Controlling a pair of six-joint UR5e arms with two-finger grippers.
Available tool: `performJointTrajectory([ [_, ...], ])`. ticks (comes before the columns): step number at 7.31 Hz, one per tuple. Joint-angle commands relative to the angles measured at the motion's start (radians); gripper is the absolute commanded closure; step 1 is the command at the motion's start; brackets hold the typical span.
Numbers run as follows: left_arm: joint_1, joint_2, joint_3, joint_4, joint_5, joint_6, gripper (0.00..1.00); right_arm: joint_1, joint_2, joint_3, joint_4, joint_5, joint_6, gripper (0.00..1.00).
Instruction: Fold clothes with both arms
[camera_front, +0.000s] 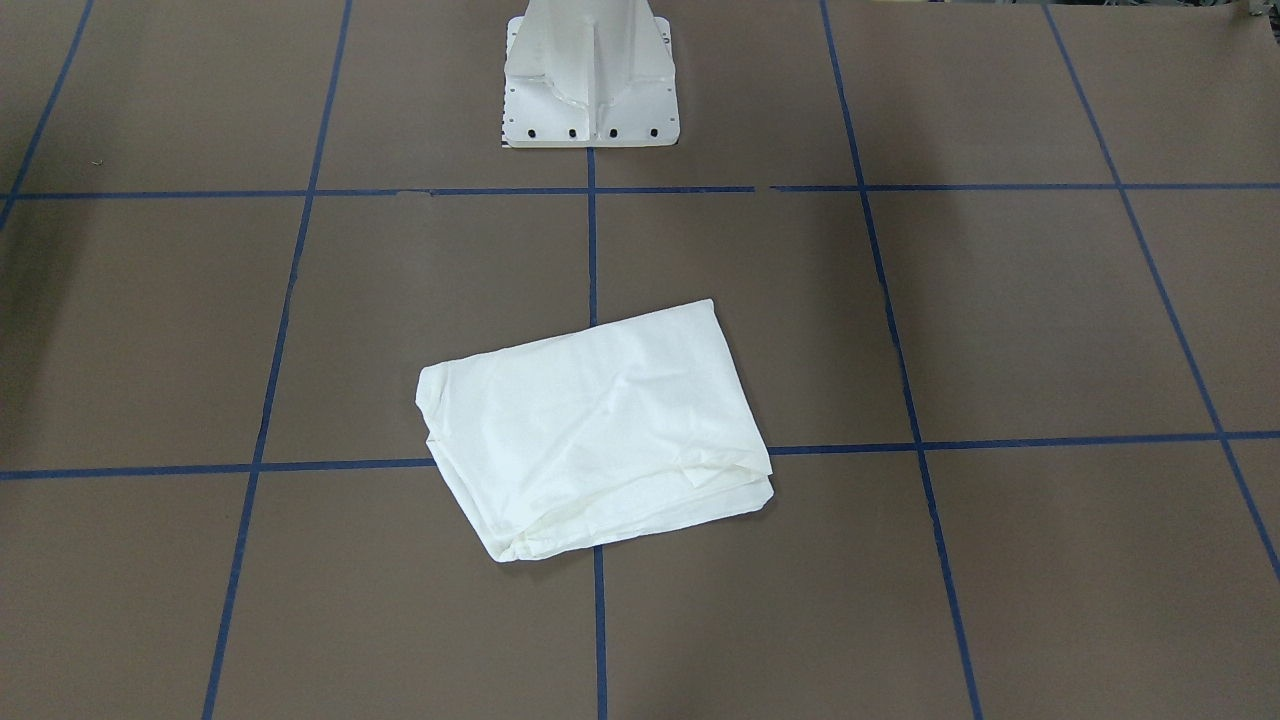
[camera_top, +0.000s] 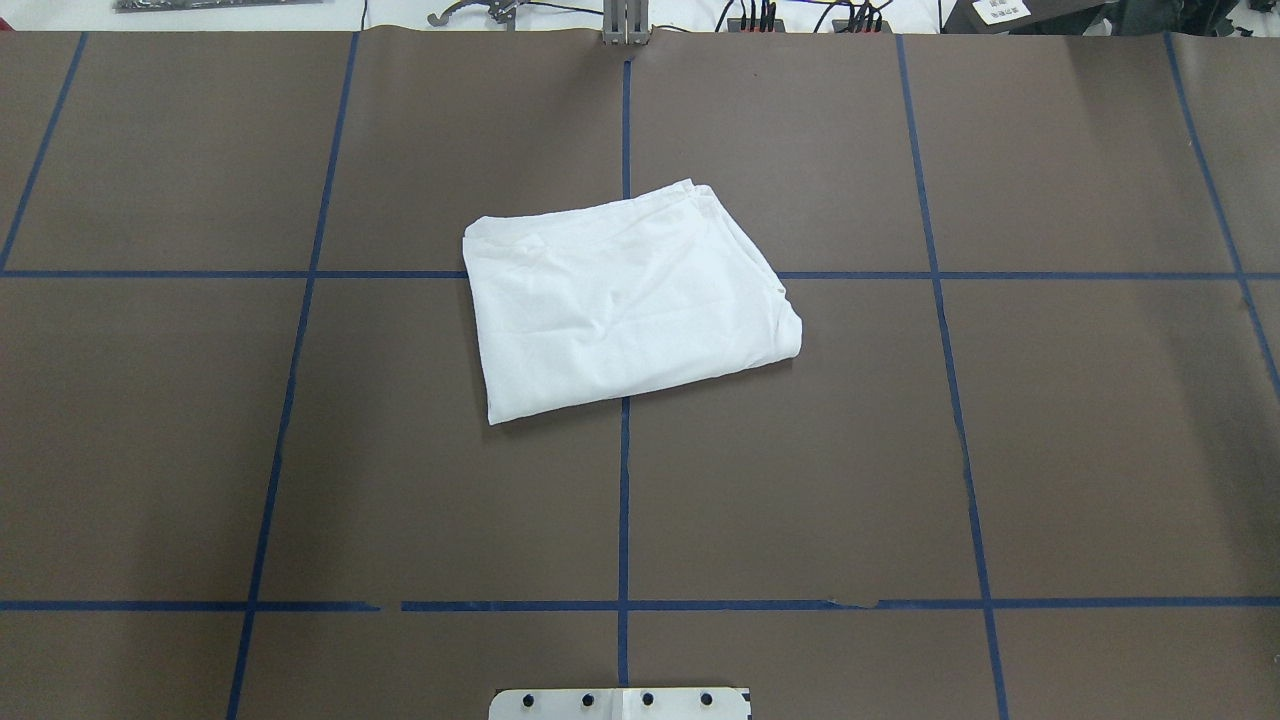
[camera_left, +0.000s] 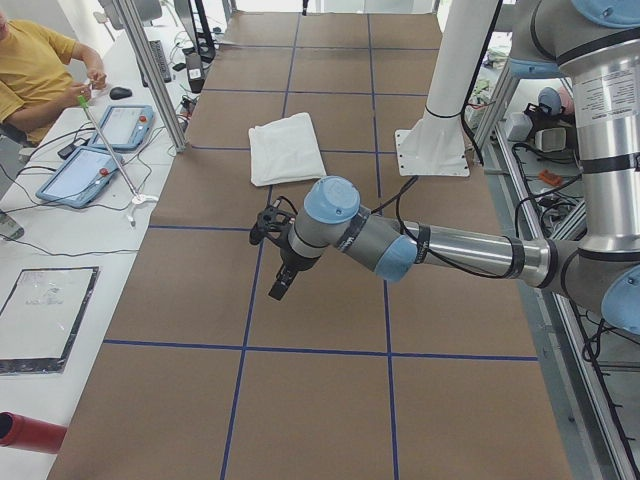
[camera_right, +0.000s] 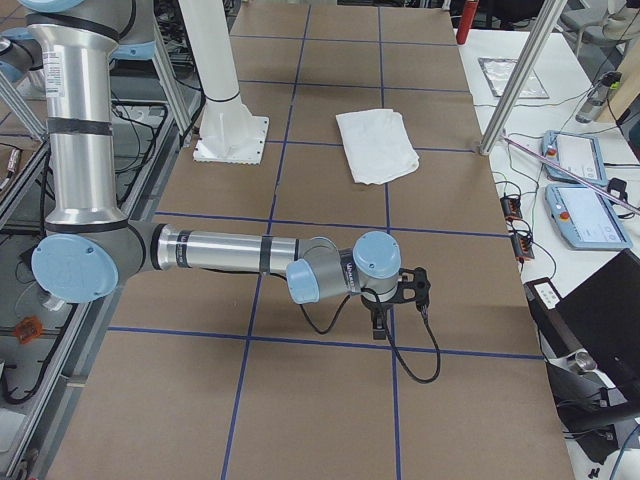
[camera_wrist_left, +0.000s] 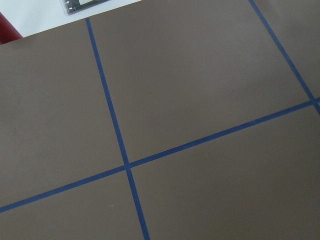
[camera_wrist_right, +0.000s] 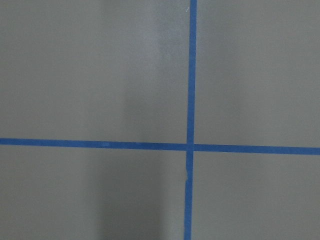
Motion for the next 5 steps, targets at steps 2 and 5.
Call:
performJointTrajectory([
  [2,-0.001,-0.003,0.020,0.086,-0.002,-0.027,0.00,0.019,-0.022,-0.004,-0.136,-0.105,-0.315,0.00],
  [5,-0.002,-0.011,0.028,0.083,0.012,-0.035,0.00,0.016,-0.025,0.004,-0.132,-0.090,-0.309,0.00],
])
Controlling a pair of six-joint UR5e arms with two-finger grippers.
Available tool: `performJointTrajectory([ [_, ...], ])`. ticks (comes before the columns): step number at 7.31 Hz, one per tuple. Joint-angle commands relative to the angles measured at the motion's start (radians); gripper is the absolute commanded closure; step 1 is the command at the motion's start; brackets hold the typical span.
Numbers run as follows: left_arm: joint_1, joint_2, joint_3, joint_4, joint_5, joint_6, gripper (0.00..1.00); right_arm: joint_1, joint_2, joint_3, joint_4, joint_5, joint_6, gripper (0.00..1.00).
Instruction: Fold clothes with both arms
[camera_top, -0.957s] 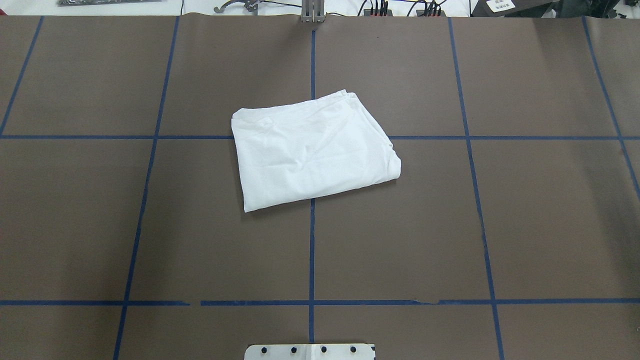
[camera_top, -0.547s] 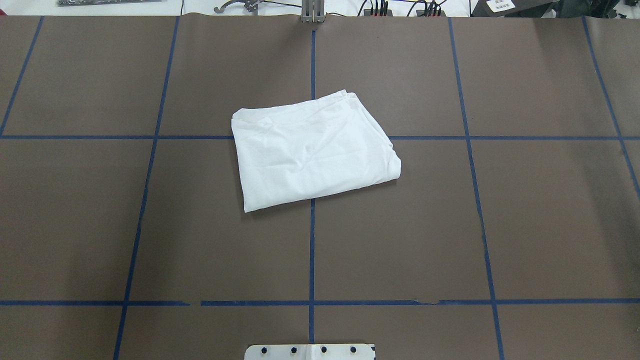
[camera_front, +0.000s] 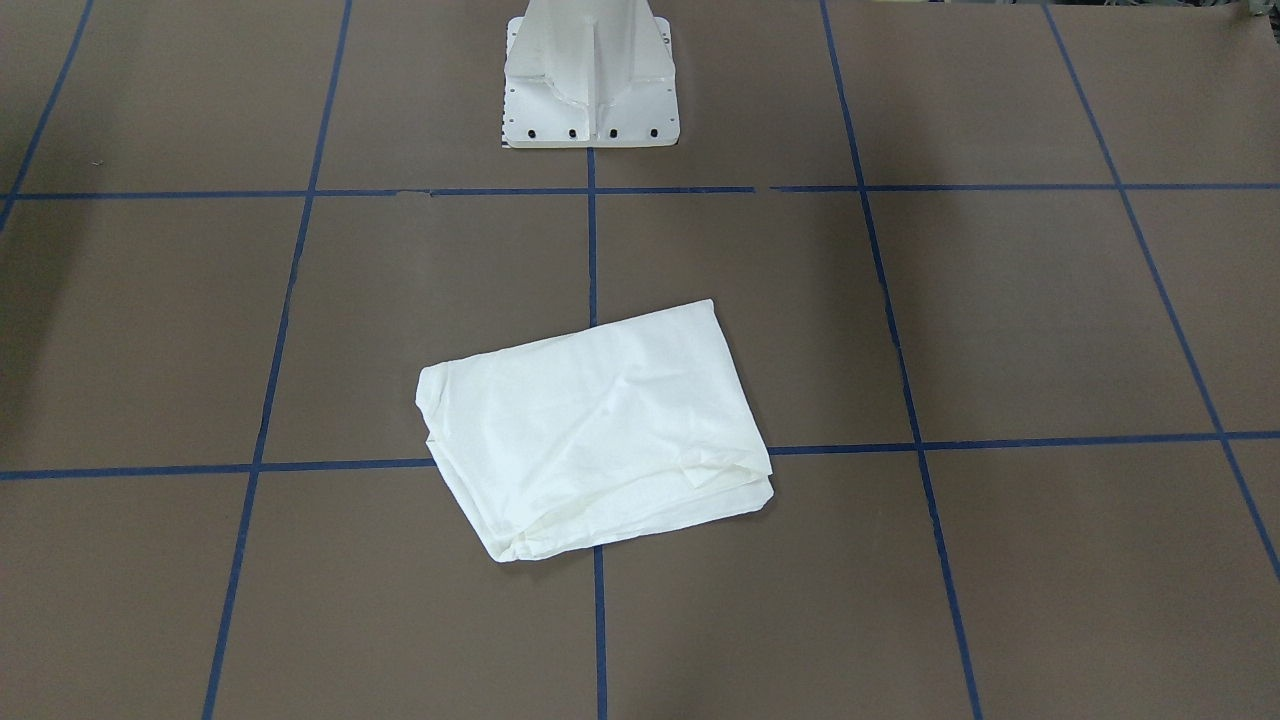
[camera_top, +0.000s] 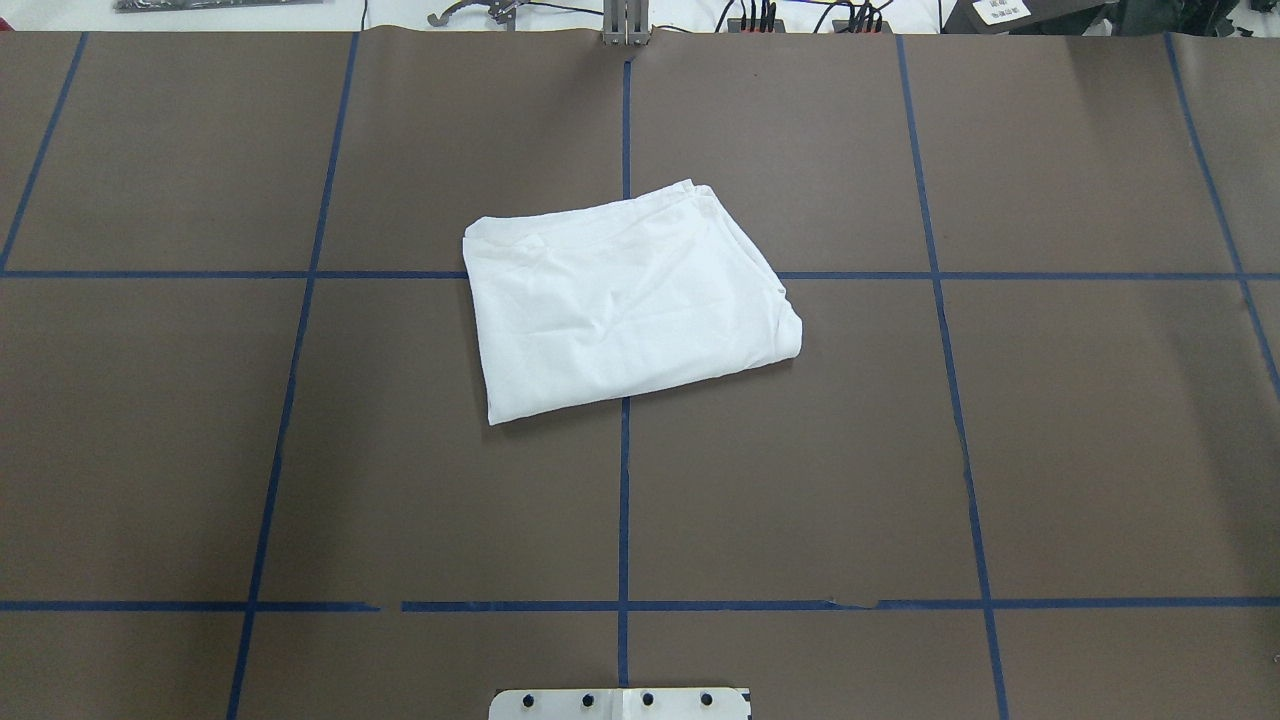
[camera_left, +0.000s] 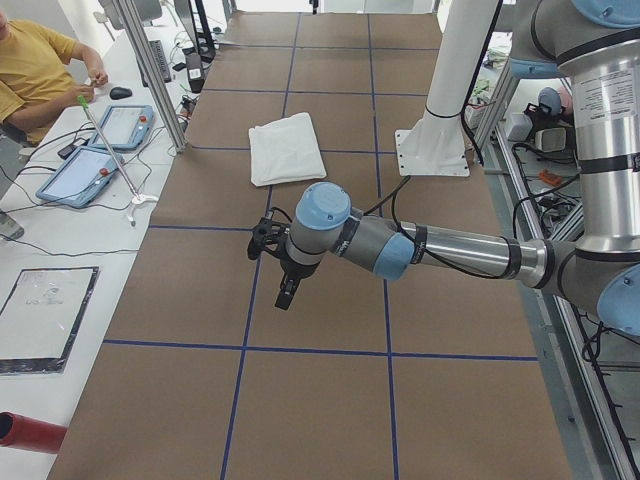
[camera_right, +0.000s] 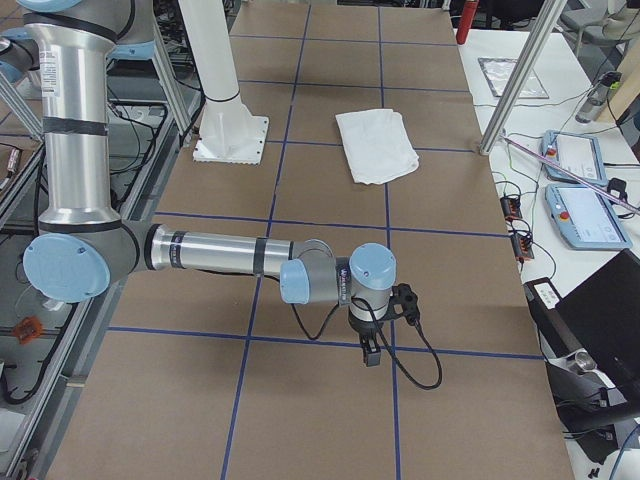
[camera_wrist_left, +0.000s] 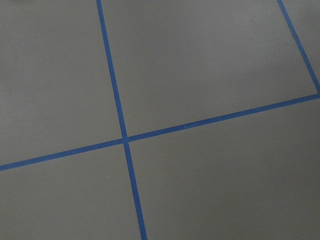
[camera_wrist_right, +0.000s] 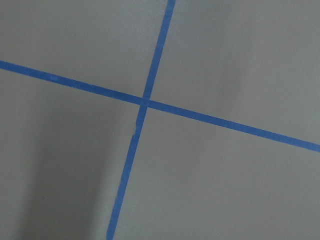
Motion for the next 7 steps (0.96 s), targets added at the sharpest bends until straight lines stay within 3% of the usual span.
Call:
performJointTrajectory([
  [1,-0.001,0.006,0.013,0.001,0.009,-0.002,0.00,0.000,0.005,0.013,-0.001,0.014,0.008,0.00],
  [7,0.005,-0.014,0.060,-0.004,0.033,0.001,0.00,0.001,-0.007,0.021,0.001,0.065,0.009,0.00],
])
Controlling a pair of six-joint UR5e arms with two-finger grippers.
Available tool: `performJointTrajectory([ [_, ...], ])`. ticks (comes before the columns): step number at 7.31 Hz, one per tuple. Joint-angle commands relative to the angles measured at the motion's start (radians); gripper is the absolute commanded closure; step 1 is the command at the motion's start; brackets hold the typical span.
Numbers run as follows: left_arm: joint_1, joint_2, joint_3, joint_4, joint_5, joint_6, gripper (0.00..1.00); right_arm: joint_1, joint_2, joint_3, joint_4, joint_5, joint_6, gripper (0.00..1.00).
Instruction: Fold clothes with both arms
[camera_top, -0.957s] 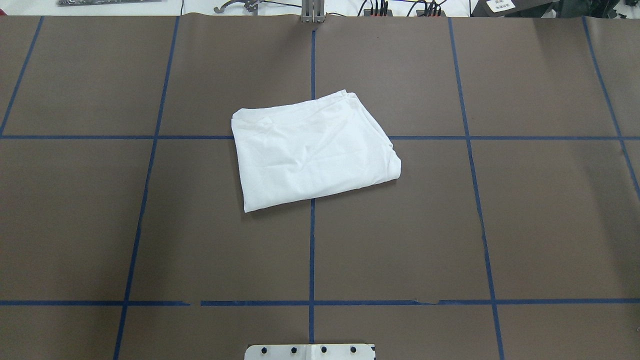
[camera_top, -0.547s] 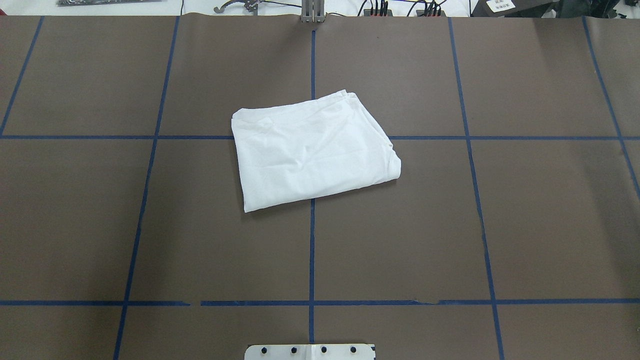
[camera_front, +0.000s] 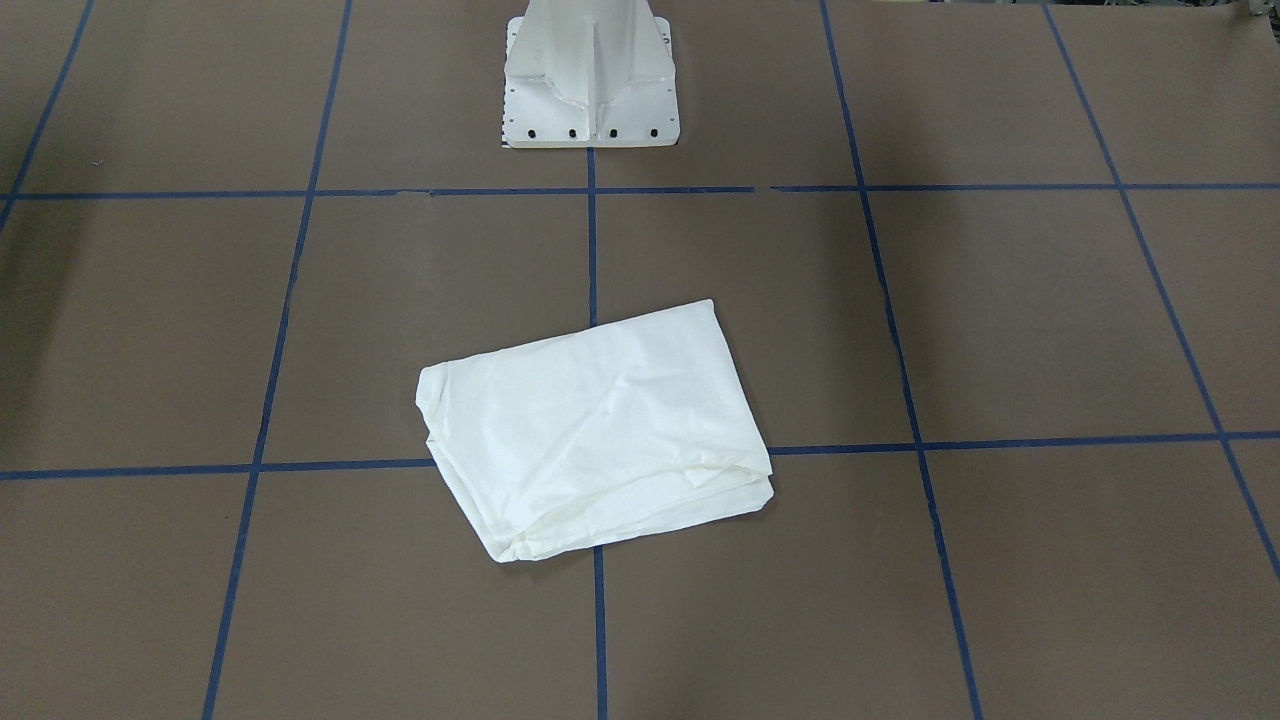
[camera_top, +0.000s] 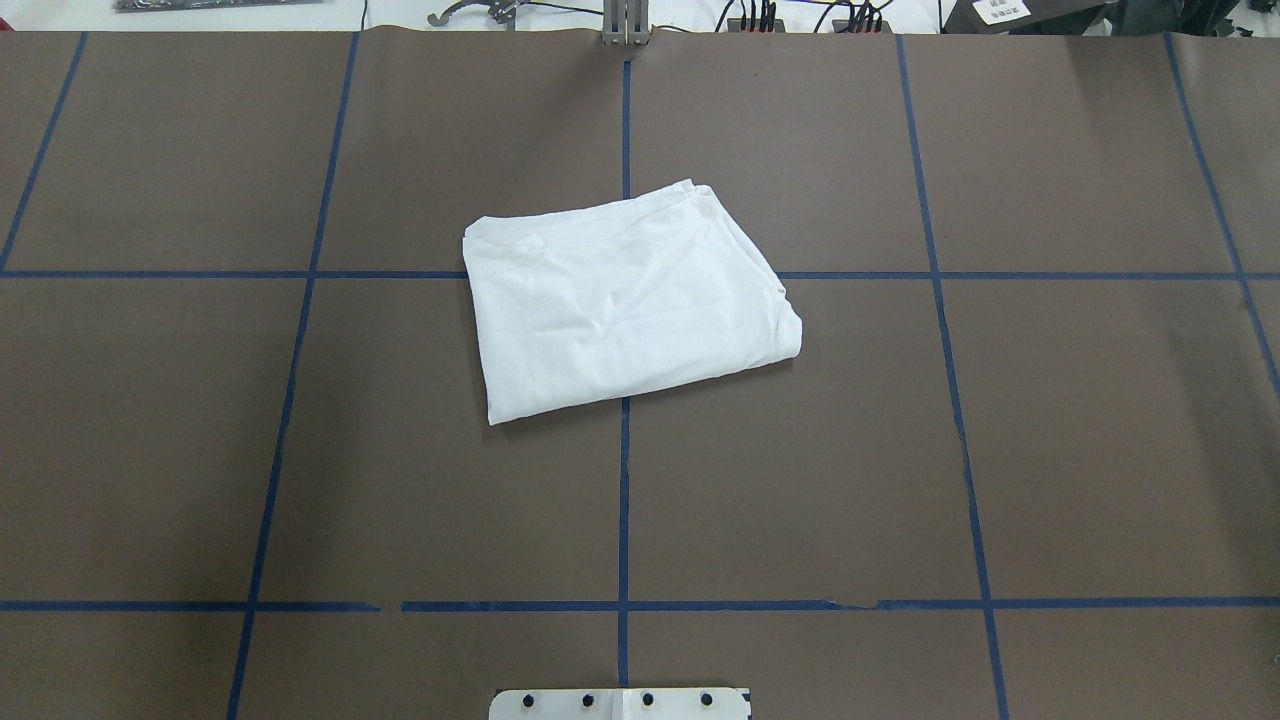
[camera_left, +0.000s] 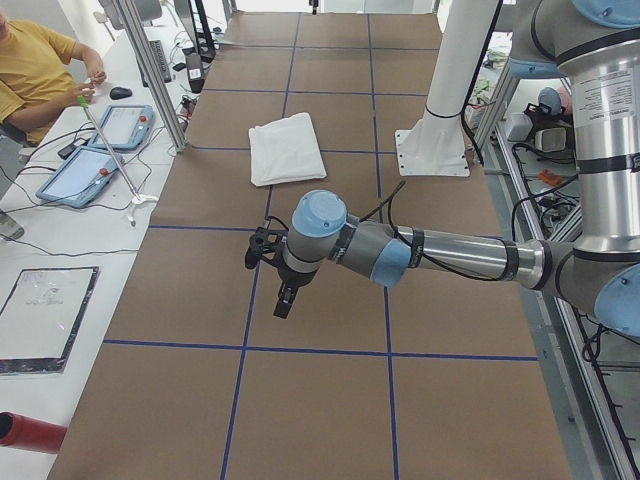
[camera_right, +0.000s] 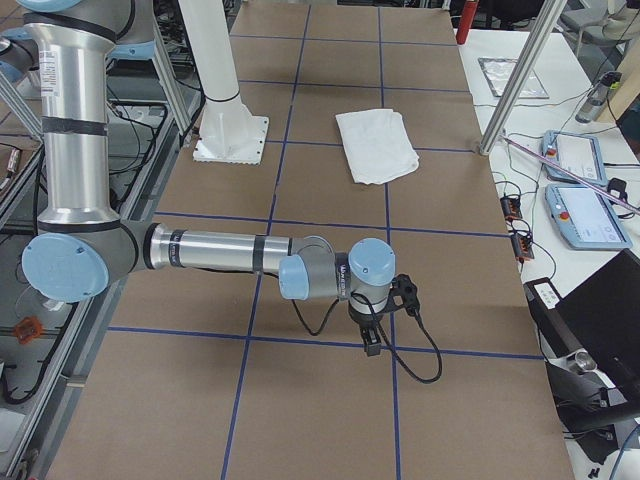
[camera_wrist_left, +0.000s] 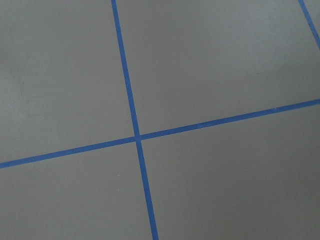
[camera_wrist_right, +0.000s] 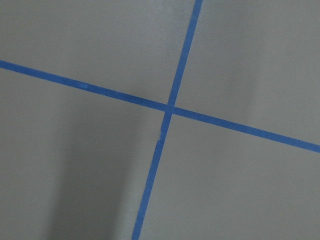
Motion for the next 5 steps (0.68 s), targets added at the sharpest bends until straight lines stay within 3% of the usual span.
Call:
performJointTrajectory([
  [1,0.001,-0.035,0.029,-0.003,0.033,0.002,0.00,-0.001,-0.015,-0.003,0.002,-0.006,0.002,0.00],
  [4,-0.001,-0.092,0.049,0.000,0.061,-0.003,0.00,-0.001,-0.038,0.061,-0.004,0.002,0.008,0.00],
  [5,-0.004,-0.095,0.037,-0.001,0.061,0.000,0.00,0.004,-0.026,0.088,-0.062,0.011,0.021,0.00],
])
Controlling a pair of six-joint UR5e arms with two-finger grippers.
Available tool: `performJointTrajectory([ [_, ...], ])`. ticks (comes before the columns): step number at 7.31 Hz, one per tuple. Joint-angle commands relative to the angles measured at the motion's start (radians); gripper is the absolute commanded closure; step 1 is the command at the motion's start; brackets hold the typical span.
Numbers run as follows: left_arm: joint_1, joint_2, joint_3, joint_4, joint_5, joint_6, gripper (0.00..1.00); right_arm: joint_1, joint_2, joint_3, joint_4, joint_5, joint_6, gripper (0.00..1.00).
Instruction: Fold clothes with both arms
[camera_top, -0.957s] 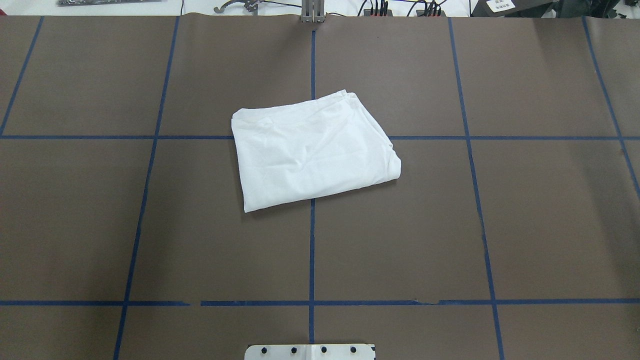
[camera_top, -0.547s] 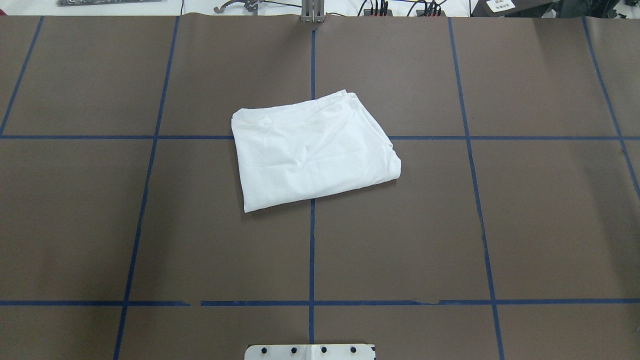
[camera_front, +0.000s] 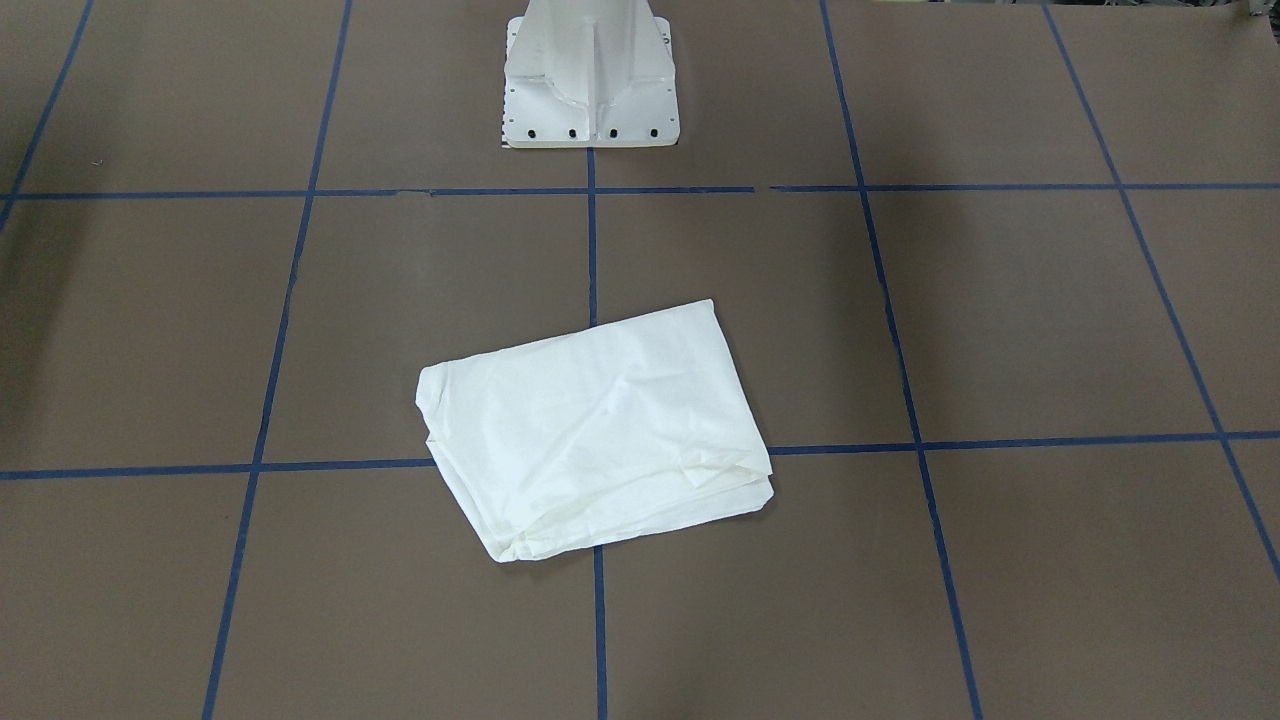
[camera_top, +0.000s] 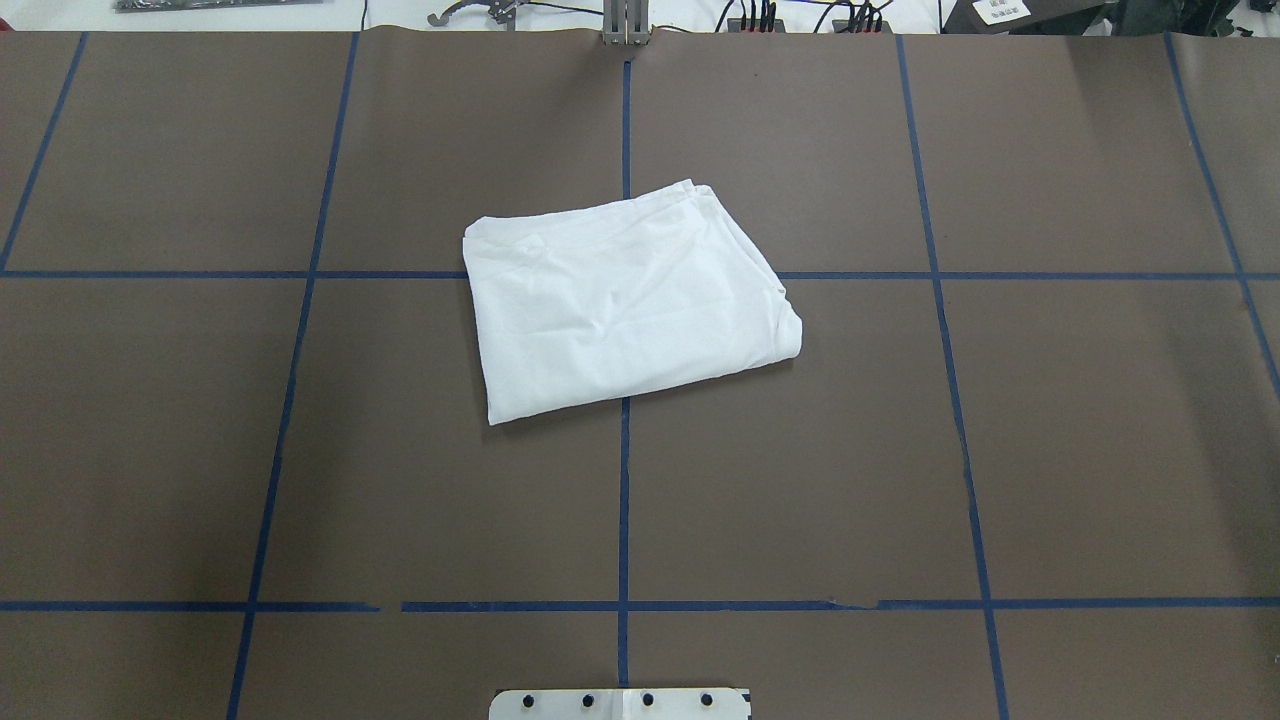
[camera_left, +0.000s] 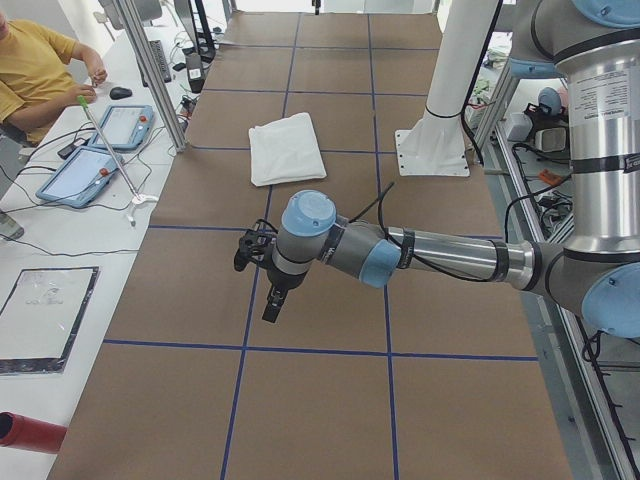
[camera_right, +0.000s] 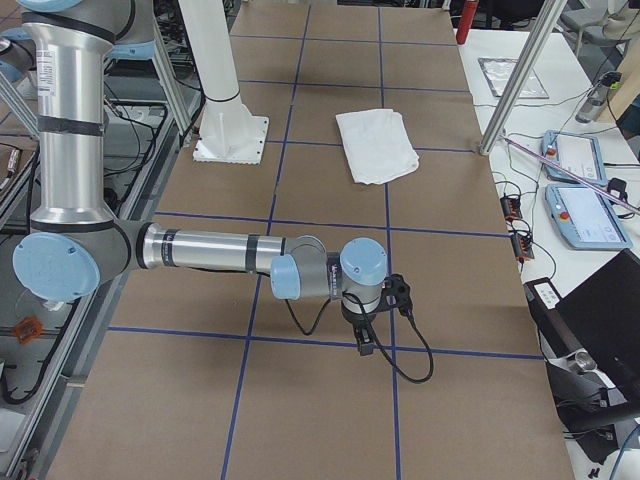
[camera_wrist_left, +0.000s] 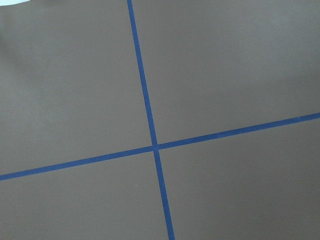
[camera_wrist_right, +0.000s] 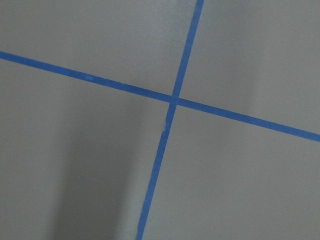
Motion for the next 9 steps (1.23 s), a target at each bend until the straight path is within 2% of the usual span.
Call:
performJointTrajectory([
  [1,-0.004,-0.066,-0.027,-0.006,0.003,0.002,0.00,0.003,0.009,0.072,-0.120,0.009,0.035,0.00],
  [3,-0.005,-0.068,0.015,0.005,0.002,0.000,0.00,0.005,-0.026,0.114,-0.123,0.039,0.048,0.00],
  [6,-0.005,-0.047,0.075,-0.004,0.002,0.000,0.00,0.011,-0.038,0.127,-0.116,0.024,0.046,0.00],
  [9,-0.005,-0.059,0.078,-0.004,-0.001,-0.001,0.00,0.011,-0.063,0.128,-0.115,0.024,0.042,0.00],
])
